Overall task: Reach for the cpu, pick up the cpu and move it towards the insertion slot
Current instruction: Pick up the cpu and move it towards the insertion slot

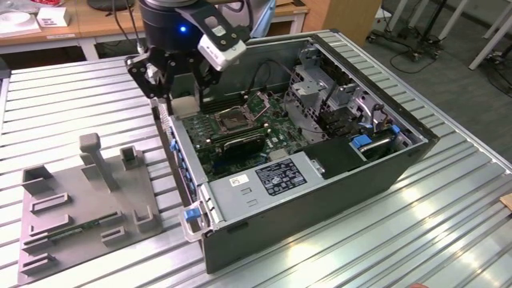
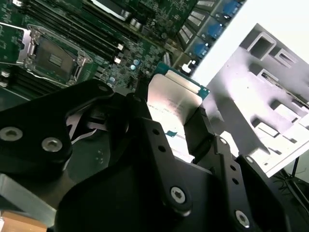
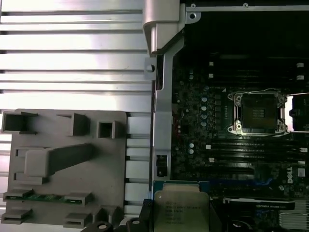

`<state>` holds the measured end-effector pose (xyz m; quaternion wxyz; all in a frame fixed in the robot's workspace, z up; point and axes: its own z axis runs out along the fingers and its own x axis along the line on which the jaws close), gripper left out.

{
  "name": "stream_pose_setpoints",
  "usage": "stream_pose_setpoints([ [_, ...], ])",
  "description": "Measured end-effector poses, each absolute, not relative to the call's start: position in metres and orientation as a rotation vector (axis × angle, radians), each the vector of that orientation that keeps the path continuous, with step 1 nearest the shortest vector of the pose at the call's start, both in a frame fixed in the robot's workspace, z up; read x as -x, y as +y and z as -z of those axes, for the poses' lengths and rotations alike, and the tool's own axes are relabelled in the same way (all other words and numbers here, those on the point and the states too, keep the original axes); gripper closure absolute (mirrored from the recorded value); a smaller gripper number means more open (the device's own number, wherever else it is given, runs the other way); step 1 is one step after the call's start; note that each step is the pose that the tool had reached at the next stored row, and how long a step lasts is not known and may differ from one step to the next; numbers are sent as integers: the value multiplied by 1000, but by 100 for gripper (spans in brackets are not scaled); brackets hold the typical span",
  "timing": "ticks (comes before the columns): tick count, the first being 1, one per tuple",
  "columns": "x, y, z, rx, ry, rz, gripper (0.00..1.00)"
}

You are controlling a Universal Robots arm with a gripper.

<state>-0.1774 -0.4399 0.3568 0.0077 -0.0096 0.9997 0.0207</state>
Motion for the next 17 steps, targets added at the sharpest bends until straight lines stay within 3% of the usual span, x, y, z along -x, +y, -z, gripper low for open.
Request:
stream_pose_setpoints([
  [17,134,-440,-357,30,3125,-65,46],
])
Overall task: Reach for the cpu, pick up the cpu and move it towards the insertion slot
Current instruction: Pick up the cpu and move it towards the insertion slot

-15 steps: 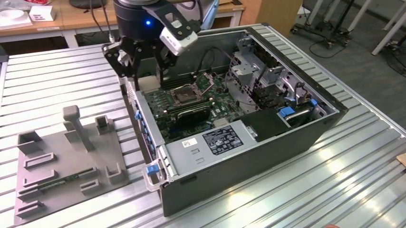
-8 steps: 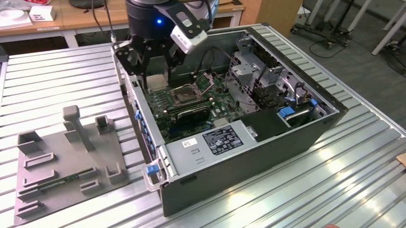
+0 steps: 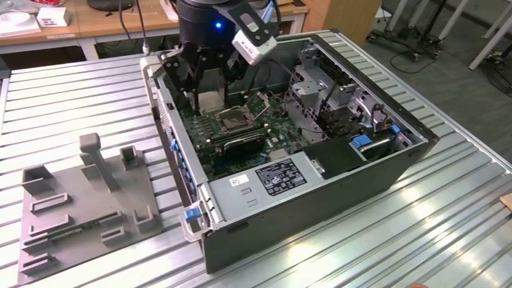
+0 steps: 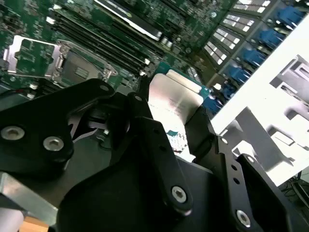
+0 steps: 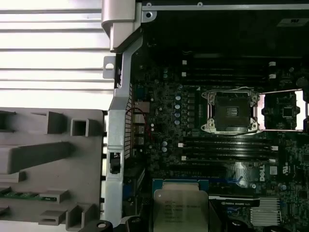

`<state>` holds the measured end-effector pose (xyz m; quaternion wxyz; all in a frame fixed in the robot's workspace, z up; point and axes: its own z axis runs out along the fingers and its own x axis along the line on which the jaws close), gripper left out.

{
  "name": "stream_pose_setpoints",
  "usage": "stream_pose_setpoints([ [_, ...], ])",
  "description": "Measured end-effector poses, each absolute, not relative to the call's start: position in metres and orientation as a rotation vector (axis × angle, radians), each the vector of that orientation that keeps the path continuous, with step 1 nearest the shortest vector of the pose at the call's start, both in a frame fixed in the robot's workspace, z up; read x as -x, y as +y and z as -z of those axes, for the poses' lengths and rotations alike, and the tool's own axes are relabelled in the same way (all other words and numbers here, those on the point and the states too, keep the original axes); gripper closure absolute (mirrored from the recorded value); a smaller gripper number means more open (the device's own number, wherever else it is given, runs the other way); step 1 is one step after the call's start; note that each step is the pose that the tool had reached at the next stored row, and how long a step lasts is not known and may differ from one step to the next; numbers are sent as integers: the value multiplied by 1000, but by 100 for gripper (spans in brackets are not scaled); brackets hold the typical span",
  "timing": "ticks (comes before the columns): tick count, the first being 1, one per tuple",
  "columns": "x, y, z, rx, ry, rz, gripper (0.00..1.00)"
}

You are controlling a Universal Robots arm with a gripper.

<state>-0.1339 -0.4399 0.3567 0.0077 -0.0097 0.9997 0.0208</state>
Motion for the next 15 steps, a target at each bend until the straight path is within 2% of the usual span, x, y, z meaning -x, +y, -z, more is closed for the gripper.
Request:
stream_pose_setpoints([
  [15,88,-440,-357,30,3125,-65,46],
])
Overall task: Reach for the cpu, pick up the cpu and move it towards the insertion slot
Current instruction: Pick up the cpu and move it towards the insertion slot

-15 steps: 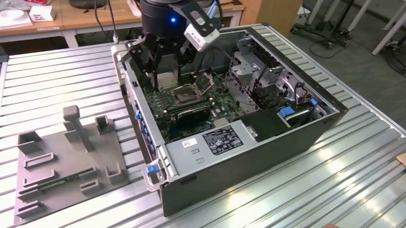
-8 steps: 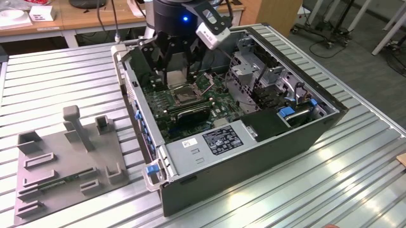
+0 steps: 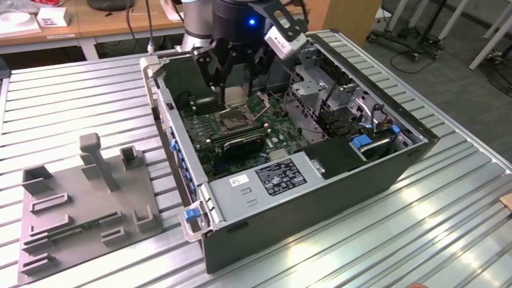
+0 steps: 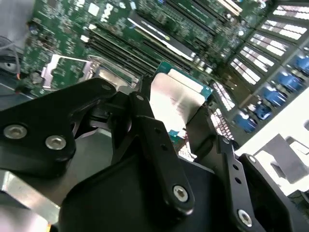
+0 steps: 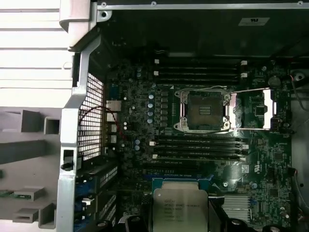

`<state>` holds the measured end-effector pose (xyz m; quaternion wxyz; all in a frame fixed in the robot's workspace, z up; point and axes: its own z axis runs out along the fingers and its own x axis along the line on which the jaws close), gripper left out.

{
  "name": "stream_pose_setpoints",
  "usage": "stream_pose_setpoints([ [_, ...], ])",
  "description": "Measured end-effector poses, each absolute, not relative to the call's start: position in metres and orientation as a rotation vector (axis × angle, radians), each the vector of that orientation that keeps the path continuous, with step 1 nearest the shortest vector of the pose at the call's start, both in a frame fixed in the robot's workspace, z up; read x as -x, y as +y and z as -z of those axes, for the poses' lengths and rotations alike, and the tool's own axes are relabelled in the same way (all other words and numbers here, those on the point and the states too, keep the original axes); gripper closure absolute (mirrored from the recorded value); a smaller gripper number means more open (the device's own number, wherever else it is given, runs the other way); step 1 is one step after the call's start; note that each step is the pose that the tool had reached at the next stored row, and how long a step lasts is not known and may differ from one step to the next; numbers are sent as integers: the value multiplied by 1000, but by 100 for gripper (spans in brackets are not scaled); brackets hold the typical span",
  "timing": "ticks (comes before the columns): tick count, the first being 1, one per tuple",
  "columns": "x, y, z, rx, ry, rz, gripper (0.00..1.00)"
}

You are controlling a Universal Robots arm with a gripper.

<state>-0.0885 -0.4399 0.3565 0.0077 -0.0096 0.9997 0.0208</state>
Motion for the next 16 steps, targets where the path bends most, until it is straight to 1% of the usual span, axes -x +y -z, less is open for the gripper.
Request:
stream_pose_setpoints([
  [16,76,-440,-356,30,3125,-65,46],
])
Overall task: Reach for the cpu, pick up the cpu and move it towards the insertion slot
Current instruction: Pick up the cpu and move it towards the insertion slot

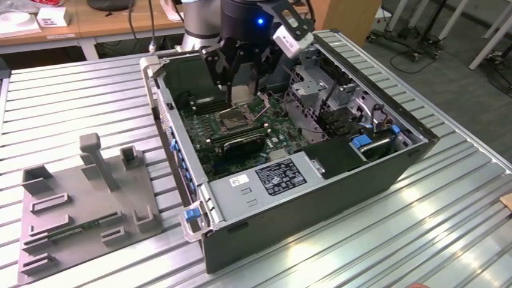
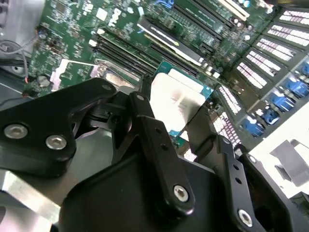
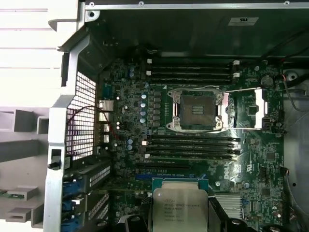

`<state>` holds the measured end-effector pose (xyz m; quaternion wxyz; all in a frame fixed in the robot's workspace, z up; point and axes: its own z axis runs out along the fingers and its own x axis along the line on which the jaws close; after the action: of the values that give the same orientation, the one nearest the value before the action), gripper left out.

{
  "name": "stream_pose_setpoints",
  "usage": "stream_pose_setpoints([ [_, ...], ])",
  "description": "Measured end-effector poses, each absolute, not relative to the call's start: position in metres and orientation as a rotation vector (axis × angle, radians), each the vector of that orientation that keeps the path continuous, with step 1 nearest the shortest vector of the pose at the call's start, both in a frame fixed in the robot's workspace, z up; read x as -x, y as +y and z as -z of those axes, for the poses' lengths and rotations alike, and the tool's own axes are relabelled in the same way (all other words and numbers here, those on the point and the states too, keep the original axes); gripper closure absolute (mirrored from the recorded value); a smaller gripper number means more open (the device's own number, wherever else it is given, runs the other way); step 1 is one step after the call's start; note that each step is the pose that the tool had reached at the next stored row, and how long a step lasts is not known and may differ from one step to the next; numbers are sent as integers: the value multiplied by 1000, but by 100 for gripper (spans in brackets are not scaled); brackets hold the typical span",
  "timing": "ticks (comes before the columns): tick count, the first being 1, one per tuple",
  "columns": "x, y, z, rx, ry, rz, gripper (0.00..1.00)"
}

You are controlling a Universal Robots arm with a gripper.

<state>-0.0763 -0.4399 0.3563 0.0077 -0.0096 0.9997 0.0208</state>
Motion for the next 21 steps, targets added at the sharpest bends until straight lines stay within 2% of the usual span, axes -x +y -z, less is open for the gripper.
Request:
stream_pose_setpoints([
  [7,52,-440,-356,30,3125,-65,46],
  [21,51,-430,-354,30,3125,-65,46],
])
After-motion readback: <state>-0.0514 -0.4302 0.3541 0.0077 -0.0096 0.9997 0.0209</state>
